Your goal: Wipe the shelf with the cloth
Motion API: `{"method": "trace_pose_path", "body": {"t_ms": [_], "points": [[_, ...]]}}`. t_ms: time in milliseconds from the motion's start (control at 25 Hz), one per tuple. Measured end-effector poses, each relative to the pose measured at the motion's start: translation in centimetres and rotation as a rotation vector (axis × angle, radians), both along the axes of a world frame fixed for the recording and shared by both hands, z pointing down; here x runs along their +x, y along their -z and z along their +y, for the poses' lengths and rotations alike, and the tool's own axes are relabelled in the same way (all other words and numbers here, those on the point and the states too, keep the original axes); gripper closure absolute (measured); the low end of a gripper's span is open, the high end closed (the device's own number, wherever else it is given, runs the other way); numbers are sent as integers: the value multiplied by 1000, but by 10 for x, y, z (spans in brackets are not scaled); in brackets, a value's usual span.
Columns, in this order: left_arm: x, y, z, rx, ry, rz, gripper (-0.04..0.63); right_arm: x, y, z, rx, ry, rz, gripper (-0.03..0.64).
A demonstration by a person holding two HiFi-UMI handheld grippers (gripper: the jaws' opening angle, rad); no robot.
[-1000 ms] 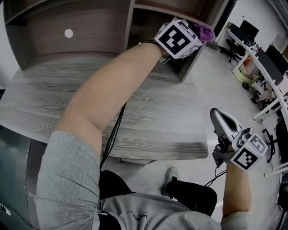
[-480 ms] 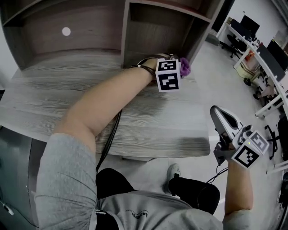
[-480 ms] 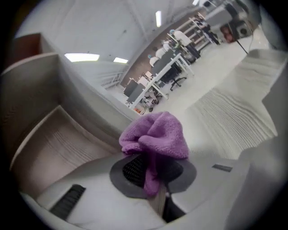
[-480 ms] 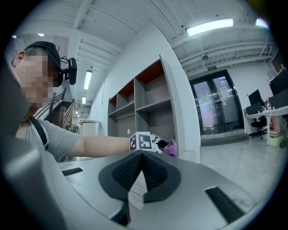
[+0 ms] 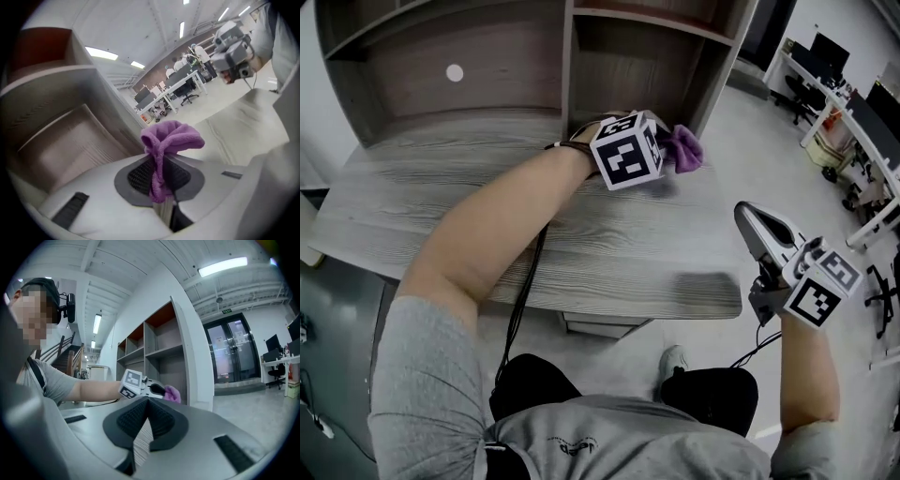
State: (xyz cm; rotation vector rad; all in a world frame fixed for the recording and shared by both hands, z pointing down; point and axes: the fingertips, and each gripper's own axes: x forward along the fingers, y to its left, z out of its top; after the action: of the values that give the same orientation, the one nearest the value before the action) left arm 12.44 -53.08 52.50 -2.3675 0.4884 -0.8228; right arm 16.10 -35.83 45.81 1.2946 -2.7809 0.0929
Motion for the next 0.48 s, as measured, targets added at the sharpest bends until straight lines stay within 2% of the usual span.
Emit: {"method": "trace_pose_path", "body": {"t_ms": [120, 320, 360, 480], "points": [[-27, 38, 39, -62, 0, 108, 520, 10, 30, -5, 43, 37, -4, 597], [-50, 128, 81, -124, 67, 337, 522, 36, 116, -28, 84, 129, -57, 597], [-44, 160, 90, -152, 74, 382, 522, 49, 148, -31, 77, 149, -77, 597], [-18, 304, 123, -252, 120, 504, 522, 100, 292, -34, 48, 214, -119, 597]]}}
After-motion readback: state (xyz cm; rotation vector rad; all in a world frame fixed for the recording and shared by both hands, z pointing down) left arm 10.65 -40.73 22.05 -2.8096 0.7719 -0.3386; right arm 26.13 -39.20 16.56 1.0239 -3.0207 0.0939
